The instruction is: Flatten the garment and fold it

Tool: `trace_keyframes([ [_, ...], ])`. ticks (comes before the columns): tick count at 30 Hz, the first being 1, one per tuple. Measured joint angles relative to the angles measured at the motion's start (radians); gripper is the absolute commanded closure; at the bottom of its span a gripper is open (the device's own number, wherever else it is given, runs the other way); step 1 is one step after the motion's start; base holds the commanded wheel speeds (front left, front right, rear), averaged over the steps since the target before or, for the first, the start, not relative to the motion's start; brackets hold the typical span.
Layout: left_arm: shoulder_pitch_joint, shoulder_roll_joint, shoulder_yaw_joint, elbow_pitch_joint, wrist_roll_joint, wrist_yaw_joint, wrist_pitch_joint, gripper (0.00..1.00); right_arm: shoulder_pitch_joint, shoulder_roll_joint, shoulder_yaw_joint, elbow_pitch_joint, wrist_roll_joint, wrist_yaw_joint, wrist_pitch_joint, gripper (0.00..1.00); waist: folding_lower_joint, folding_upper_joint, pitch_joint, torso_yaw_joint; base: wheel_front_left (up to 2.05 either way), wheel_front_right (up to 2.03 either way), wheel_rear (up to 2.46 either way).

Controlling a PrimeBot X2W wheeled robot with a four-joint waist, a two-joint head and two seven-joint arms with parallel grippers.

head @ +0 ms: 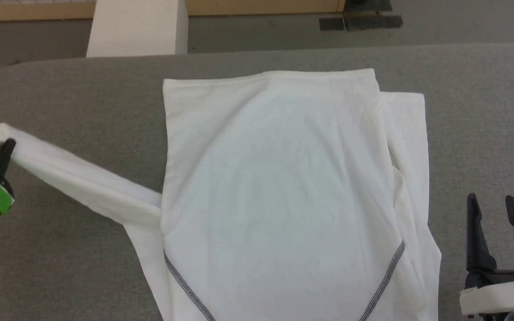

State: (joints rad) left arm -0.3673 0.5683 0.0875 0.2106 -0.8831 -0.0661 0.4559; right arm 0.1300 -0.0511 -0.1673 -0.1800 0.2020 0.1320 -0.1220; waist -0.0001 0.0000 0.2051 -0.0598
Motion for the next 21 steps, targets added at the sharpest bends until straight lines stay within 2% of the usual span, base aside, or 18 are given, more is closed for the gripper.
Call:
trace_keyframes([
  [10, 0.186, 0.032, 0.129, -0.105, -0.04, 0.06, -0.006, 1.0, 0.056, 0.0, -0.005, -0.009, 0.011, 0.0, 0.009, 0.0, 0.0, 0.0, -0.133, 0.049, 0.0, 0.0, 0.0],
  [21, 0.347, 0.035, 0.229, -0.195, -0.08, 0.098, -0.012, 1.0, 0.077, 0.0, -0.009, 0.011, 0.033, 0.0, 0.004, 0.0, 0.0, 0.0, -0.205, 0.109, 0.0, 0.0, 0.0],
])
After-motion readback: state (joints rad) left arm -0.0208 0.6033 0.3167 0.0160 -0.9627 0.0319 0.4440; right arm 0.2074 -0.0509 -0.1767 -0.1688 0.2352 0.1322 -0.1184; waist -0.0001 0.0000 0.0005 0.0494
